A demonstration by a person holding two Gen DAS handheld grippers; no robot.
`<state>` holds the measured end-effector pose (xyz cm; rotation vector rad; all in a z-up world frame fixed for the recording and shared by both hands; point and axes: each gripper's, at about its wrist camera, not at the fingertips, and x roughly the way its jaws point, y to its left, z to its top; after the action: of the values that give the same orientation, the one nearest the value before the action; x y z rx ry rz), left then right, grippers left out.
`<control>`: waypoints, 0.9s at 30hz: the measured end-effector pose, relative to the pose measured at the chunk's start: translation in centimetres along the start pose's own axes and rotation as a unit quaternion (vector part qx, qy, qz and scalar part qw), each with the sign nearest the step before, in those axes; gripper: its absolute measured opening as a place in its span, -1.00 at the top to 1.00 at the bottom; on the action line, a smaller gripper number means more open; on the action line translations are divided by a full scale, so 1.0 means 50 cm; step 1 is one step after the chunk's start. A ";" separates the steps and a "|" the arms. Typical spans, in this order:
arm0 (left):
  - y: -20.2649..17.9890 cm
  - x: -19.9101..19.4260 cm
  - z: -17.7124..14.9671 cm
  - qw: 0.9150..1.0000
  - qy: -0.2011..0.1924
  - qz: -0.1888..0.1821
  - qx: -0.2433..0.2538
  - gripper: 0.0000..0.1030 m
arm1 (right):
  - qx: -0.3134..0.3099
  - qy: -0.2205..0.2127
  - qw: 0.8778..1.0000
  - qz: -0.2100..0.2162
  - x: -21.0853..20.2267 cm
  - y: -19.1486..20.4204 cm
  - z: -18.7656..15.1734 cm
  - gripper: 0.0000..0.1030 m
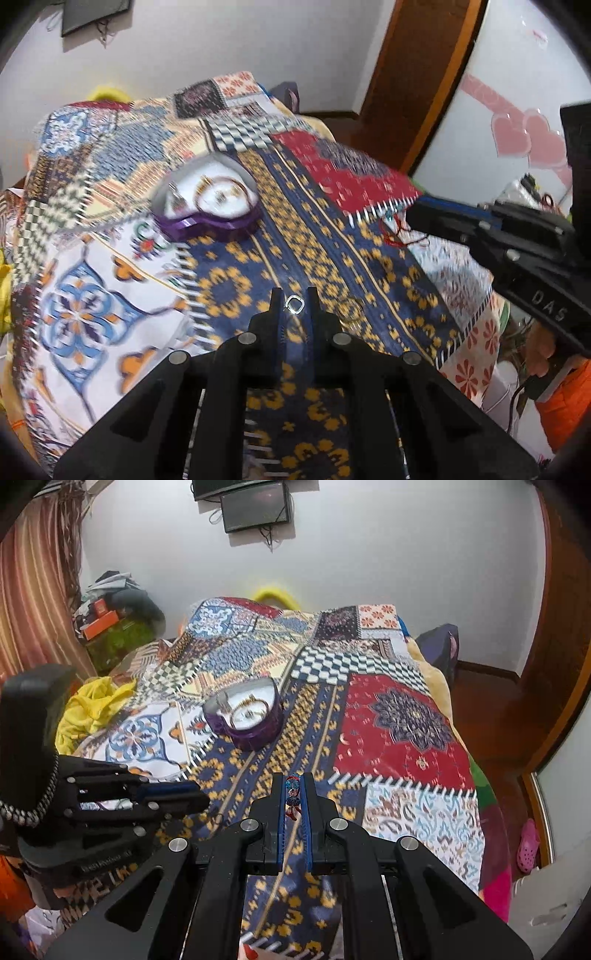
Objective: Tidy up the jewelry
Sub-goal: 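Carry the beaded piece with the right tool over the purple heart tin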
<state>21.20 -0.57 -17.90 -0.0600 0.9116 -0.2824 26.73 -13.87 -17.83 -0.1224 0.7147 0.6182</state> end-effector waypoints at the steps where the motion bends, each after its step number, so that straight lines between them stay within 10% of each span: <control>1: 0.005 -0.007 0.005 1.000 -0.005 0.002 -0.002 0.83 | -0.001 -0.004 1.000 0.002 -0.001 0.003 0.007 0.87; 27: 0.140 -0.038 0.126 0.995 -0.081 0.039 -0.034 0.83 | -0.045 -0.030 0.998 0.030 0.102 0.071 0.150 0.87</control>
<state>26.57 6.23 -13.79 -0.1092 0.7611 -0.1709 31.99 -6.16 -15.10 -0.1651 0.6348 0.7097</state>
